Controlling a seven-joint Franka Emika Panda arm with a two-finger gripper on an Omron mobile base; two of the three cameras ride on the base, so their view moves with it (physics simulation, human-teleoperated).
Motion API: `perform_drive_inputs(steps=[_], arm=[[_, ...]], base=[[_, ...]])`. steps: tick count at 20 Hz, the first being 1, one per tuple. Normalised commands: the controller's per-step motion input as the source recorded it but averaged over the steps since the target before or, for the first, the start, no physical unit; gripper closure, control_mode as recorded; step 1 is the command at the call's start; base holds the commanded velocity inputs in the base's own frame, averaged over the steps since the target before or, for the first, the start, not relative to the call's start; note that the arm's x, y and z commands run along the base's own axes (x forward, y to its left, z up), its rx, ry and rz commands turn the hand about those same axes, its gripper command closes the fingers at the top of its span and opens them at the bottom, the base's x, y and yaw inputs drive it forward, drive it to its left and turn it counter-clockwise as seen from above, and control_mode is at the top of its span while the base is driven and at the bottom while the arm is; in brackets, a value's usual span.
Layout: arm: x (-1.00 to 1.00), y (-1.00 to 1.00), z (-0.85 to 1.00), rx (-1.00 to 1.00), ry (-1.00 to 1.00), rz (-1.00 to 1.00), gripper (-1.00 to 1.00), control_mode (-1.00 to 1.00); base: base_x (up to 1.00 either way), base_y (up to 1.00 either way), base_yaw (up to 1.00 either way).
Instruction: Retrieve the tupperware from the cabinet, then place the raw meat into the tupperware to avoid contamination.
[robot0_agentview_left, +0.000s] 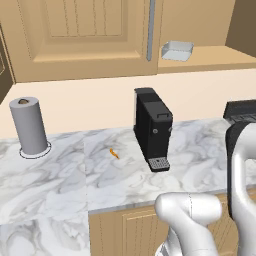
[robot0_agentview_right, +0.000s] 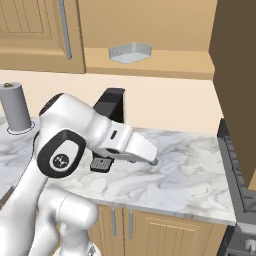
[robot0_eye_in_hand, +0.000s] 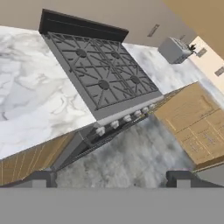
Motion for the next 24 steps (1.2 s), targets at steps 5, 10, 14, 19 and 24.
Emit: perform_drive_inputs(steps=[5, 10, 14, 19, 24], arm=[[0.0, 0.6, -0.14, 0.19, 0.0, 0.19, -1.0, -1.0], [0.0, 0.69, -0.03, 0.16, -0.05, 0.17, -1.0, -1.0], [0.0, 0.67, 0.0, 0.16, -0.12, 0.18, -1.0, -1.0], [0.01, 0.57, 0.05, 0.16, -0.25, 0.19, -1.0, -1.0], [0.03, 0.43, 0.23, 0.15, -0.34, 0.2, -1.0, -1.0]], base=[[0.0, 0.0, 0.0], [0.0, 0.0, 0.0], [0.0, 0.0, 0.0], [0.0, 0.0, 0.0], [0.0, 0.0, 0.0]])
